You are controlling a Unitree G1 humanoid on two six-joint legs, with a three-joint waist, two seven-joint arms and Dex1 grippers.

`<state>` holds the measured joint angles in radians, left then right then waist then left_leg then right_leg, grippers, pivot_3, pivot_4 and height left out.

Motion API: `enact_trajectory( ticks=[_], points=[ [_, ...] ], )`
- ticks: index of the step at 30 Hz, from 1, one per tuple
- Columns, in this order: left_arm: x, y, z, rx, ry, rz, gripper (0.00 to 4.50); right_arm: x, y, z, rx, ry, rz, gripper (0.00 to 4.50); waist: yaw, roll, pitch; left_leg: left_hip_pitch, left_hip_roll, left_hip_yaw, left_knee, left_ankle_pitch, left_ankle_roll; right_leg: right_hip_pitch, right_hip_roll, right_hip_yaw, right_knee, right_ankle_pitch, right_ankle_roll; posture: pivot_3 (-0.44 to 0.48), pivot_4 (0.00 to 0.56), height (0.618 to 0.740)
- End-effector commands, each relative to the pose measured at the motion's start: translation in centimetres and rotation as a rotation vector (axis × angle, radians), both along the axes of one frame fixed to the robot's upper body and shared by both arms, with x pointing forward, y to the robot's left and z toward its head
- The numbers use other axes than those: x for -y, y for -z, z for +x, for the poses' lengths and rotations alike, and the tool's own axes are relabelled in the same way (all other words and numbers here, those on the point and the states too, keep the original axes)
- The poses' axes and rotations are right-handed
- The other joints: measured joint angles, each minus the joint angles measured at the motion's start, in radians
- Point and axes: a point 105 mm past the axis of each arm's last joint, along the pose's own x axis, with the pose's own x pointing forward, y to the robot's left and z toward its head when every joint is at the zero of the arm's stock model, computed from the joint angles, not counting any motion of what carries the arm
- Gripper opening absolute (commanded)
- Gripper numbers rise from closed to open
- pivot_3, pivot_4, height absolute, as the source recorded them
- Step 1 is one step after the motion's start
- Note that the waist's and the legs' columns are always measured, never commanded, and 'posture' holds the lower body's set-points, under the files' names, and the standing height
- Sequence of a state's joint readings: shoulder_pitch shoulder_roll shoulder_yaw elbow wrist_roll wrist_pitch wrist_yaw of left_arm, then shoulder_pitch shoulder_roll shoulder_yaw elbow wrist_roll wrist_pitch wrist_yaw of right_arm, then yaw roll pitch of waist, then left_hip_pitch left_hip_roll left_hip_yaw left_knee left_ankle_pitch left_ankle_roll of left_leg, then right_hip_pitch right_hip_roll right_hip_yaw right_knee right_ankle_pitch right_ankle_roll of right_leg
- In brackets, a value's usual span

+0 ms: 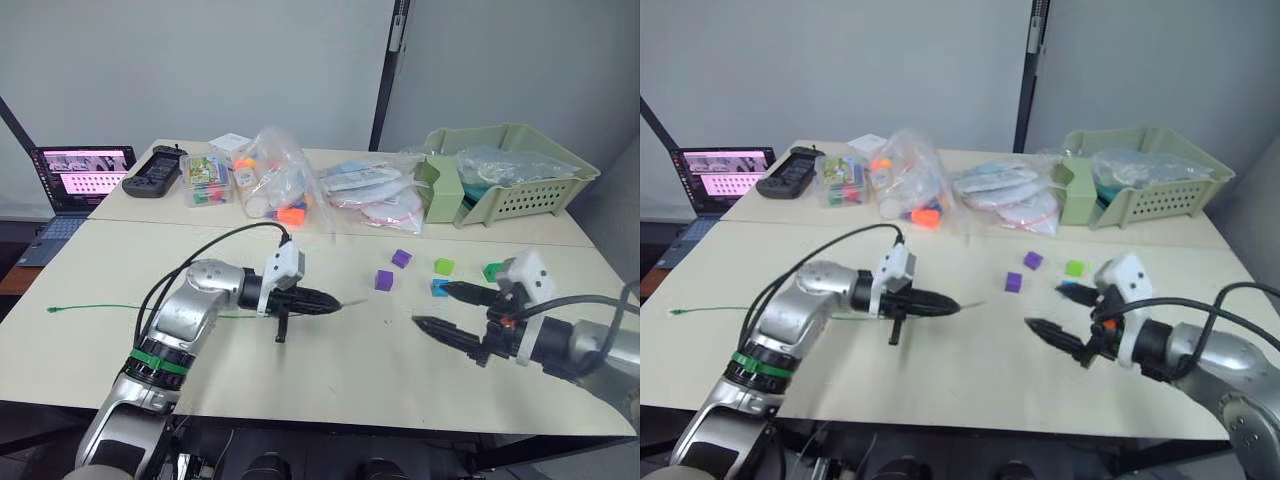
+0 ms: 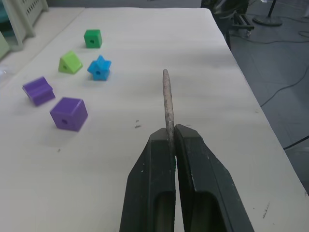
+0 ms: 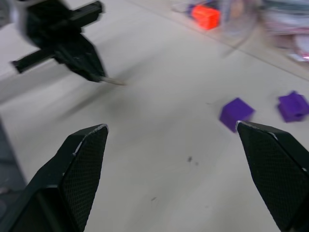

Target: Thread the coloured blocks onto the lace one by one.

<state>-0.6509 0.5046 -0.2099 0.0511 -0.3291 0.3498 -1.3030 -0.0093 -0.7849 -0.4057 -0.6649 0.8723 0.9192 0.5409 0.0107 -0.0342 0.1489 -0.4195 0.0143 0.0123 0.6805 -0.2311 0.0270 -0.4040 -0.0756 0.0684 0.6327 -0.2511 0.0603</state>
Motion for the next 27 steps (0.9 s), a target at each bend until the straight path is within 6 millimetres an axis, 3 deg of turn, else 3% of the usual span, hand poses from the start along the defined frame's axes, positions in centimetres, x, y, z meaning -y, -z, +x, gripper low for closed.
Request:
enact_trajectory(
  ticks=[1, 5, 13, 20, 23, 27],
  points=[
    [0.5, -1.6, -0.3, 0.086, 0.024, -0.033, 0.01, 2.1, -0.4, 0.7, 0.102, 0.167, -0.01, 4.5, -0.001, 0.0, 0.0, 0.0, 0.0, 0.0, 0.0, 0.0, 0.0, 0.0, 0.0, 0.0, 0.0, 0.0, 0.0, 0.0, 0.15, 0.734],
    [0.9, -1.3, -0.3, 0.1, 0.04, 0.002, 0.01, 6.9, 0.6, 1.7, 0.213, 0.491, -0.015, 4.5, -0.001, 0.0, 0.0, 0.0, 0.0, 0.001, 0.0, 0.0, 0.0, 0.0, 0.001, 0.0, 0.0, 0.0, 0.0, 0.0, 0.15, 0.734],
    [0.2, 0.1, -0.1, 0.003, 0.045, 0.131, 0.01, 10.8, 2.3, 3.2, 0.235, 0.663, 0.022, 4.5, -0.011, 0.002, 0.0, 0.001, 0.0, 0.008, 0.0, 0.0, 0.0, 0.0, 0.002, 0.001, 0.0, 0.0, 0.0, 0.0, 0.15, 0.734],
    [-0.5, -0.7, -0.2, -0.017, -0.004, 0.074, 0.01, 14.1, 3.9, 8.4, 0.211, 0.79, -0.068, 4.5, -0.029, 0.003, 0.0, 0.003, 0.0, 0.009, -0.001, 0.0, 0.0, 0.0, 0.002, 0.002, 0.001, 0.0, 0.0, 0.0, 0.15, 0.734],
    [-1.0, -0.7, -0.5, -0.024, -0.023, 0.071, 0.01, 13.9, 4.3, 10.0, 0.183, 0.744, -0.025, 4.5, -0.029, 0.005, 0.0, 0.003, 0.0, 0.009, -0.004, 0.0, 0.0, 0.0, 0.002, 0.002, 0.0, 0.0, -0.001, 0.0, 0.15, 0.734],
    [-1.7, -0.5, -1.0, -0.024, -0.051, 0.085, 0.01, 12.0, 5.0, 11.9, 0.129, 0.632, 0.035, 4.5, -0.029, 0.006, 0.0, 0.003, 0.0, 0.009, -0.004, 0.0, 0.0, 0.0, 0.001, 0.002, 0.001, 0.0, -0.001, 0.0, 0.15, 0.734]
  ],
)
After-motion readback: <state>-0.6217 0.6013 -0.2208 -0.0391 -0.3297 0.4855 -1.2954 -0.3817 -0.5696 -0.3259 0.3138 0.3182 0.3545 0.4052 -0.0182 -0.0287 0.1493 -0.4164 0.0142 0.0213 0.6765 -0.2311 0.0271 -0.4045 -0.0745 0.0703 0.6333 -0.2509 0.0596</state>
